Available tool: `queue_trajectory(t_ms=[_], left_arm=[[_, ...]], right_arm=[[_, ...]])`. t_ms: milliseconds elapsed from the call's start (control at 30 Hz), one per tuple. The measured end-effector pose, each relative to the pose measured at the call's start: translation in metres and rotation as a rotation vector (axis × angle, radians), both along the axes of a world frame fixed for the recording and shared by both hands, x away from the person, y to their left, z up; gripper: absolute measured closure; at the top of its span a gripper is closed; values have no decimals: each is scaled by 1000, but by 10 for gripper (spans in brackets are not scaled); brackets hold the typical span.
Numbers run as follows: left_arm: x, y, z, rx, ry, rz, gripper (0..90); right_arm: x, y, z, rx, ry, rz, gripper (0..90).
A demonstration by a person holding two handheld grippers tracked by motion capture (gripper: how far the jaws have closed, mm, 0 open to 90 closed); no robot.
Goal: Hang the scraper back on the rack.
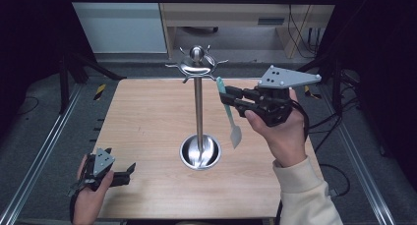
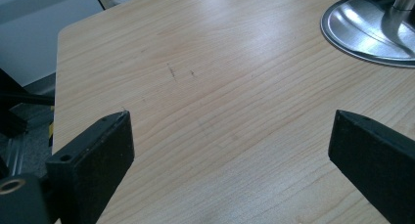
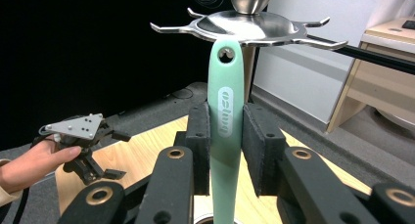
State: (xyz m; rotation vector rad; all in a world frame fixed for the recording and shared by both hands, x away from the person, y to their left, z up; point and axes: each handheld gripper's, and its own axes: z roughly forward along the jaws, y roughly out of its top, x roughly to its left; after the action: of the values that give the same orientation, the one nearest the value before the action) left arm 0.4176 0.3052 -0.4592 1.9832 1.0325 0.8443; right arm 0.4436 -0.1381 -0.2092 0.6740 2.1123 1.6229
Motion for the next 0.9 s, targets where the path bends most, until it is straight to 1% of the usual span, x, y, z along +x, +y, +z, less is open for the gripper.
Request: queue_trajectory(t_ms=[300, 900], left_arm=[[0, 0, 1, 0, -5, 0, 28], [0, 0, 1, 0, -5, 0, 28]], right_arm=[[1, 5, 0, -19, -5, -7, 742], [7, 12, -3, -7, -4, -27, 742]])
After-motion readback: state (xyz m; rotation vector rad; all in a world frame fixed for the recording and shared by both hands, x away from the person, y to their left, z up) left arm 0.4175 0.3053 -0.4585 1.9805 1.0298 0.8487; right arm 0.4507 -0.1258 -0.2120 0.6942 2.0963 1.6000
